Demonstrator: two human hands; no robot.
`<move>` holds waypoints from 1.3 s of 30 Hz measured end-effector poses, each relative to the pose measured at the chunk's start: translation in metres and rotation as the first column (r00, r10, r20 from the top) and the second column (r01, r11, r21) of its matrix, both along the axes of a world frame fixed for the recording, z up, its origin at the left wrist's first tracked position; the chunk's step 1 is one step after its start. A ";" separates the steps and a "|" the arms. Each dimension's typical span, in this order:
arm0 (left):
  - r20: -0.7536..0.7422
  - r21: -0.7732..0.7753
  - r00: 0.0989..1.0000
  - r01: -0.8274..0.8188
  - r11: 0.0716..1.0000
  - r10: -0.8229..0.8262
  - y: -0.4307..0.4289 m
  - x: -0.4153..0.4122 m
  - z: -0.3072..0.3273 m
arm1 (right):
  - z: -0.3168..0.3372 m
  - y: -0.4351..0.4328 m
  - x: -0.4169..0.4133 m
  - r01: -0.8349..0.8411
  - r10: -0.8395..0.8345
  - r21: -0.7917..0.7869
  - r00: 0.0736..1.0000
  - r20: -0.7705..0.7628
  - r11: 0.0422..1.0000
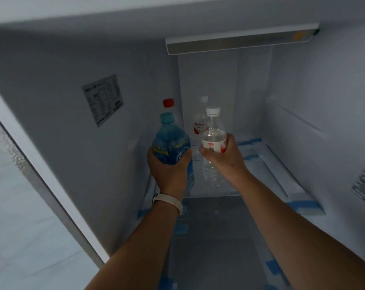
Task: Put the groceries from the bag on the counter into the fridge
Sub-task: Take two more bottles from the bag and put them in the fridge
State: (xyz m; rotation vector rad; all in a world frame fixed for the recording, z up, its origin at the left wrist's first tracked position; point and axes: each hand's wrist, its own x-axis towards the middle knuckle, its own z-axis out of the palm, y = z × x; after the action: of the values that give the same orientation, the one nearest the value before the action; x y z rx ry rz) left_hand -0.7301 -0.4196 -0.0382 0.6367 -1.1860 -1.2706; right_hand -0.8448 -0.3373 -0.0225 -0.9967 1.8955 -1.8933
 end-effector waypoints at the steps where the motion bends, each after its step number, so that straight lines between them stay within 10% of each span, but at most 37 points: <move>1: 0.002 -0.011 1.000 -0.010 1.000 0.010 -0.002 -0.002 -0.002 | -0.001 -0.002 -0.001 -0.005 0.005 0.003 1.000 0.001 1.000; 29: 0.291 -0.171 0.838 -0.429 0.887 0.461 -0.028 -0.046 -0.017 | -0.020 -0.040 -0.004 0.004 -0.008 -0.139 1.000 -0.027 0.990; 39: 0.337 -0.158 0.878 -0.304 0.940 0.340 -0.022 -0.027 -0.028 | -0.040 -0.021 -0.009 -0.046 0.049 0.026 0.990 -0.134 0.999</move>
State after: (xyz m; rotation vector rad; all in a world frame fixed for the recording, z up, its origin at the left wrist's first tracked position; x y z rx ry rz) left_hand -0.7575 -0.4414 -0.0662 0.9788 -1.3648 -0.8244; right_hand -0.8538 -0.3588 -0.0624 -1.1796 1.9432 -1.8157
